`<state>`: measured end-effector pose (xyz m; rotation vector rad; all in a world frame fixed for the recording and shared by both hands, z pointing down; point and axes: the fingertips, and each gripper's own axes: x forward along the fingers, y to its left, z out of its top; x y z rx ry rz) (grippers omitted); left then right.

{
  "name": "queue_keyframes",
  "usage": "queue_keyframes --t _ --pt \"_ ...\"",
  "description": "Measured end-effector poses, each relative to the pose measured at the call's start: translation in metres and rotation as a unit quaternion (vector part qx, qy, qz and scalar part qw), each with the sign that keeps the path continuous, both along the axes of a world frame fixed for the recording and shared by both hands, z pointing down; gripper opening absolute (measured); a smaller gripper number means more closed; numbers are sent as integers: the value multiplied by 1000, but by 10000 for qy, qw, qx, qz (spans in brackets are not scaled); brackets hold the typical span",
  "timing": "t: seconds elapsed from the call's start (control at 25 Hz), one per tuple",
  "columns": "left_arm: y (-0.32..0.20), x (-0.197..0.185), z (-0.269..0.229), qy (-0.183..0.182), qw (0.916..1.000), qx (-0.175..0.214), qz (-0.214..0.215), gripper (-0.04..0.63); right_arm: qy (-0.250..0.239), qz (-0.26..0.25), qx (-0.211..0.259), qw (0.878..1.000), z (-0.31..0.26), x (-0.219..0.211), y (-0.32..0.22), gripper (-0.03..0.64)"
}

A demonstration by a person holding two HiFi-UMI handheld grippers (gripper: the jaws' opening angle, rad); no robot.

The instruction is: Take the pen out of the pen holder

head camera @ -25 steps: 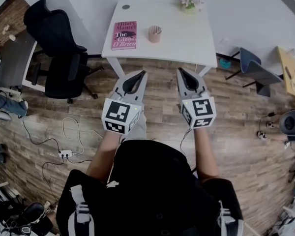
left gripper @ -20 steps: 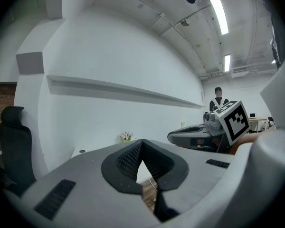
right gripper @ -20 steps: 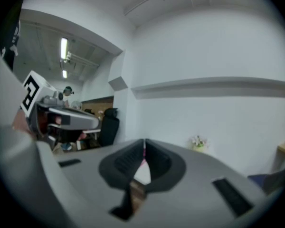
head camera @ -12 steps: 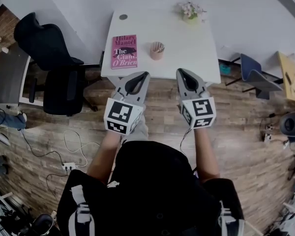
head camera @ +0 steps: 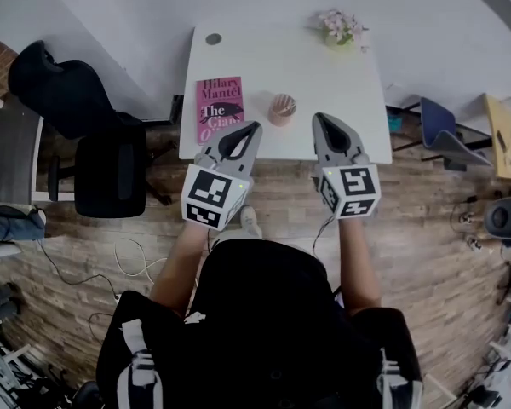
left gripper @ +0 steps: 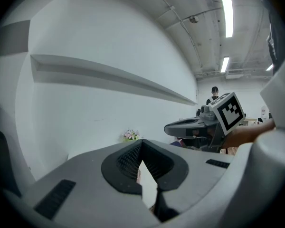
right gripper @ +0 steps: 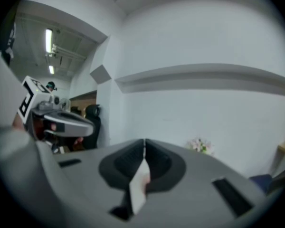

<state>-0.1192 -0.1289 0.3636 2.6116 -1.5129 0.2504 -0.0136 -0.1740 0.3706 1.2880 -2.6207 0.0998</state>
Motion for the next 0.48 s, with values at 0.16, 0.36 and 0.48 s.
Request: queue_keyframes --t 0.16,0.36,0.48 --pt "-21 -1 14 -198 9991 -47 375 15 90 148 -43 9998 11 -8 -20 35" --pt "-43 11 40 -187 9970 -321 679 15 103 334 -251 9991 29 0 -39 35" --pt "-55 22 61 -280 9943 -608 824 15 104 418 -358 9984 37 10 -48 35"
